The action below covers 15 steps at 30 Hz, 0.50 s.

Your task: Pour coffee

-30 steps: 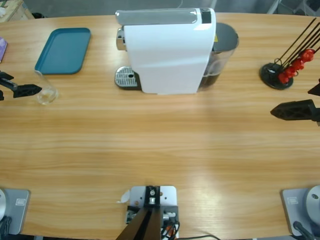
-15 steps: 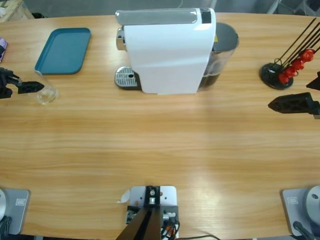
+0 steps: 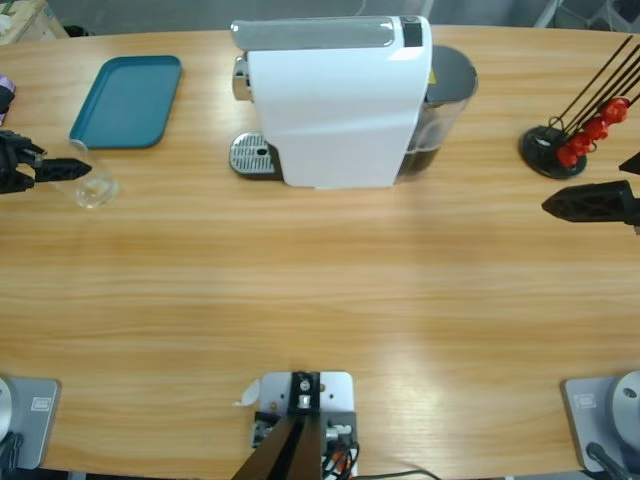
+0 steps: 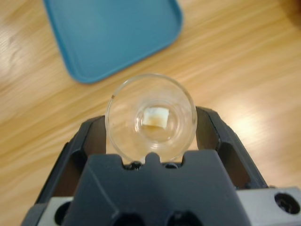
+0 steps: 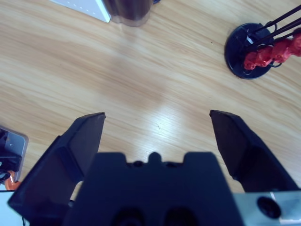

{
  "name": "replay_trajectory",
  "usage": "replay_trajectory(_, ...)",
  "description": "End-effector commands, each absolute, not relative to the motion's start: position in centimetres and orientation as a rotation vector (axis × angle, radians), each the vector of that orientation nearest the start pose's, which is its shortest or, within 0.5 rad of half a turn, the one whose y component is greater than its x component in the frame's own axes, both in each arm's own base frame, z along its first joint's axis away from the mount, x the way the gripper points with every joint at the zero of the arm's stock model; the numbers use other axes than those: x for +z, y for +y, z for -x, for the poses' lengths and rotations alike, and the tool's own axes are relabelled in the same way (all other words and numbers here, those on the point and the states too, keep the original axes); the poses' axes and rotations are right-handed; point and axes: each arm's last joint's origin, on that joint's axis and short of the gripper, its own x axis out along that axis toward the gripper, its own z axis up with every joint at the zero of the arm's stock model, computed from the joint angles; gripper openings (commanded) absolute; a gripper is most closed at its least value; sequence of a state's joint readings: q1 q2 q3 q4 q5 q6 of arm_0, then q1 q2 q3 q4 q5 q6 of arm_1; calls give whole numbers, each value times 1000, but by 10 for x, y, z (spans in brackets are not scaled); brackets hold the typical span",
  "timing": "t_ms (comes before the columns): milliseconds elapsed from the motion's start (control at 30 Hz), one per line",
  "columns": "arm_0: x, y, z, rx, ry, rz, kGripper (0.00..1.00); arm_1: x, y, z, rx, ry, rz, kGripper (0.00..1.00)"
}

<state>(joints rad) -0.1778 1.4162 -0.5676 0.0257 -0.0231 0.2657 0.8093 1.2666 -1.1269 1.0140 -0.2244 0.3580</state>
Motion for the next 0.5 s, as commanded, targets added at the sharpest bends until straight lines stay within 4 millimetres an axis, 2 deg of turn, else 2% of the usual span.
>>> replay_trajectory(33, 246, -50, -182, -552, 730, -368, 0, 350, 107, -121, 295, 1070, 254, 1000)
replay_trajectory(133, 258, -67, -188, -655, 674, -390, 0, 349, 107, -122, 295, 1070, 254, 1000)
replay_trajectory(333, 280, -105, -234, -773, 609, -445, 0, 345, 105, -120, 288, 1070, 252, 1000)
replay_trajectory(500, 277, -133, -260, -844, 624, -476, 0, 340, 101, -119, 269, 1063, 252, 1000)
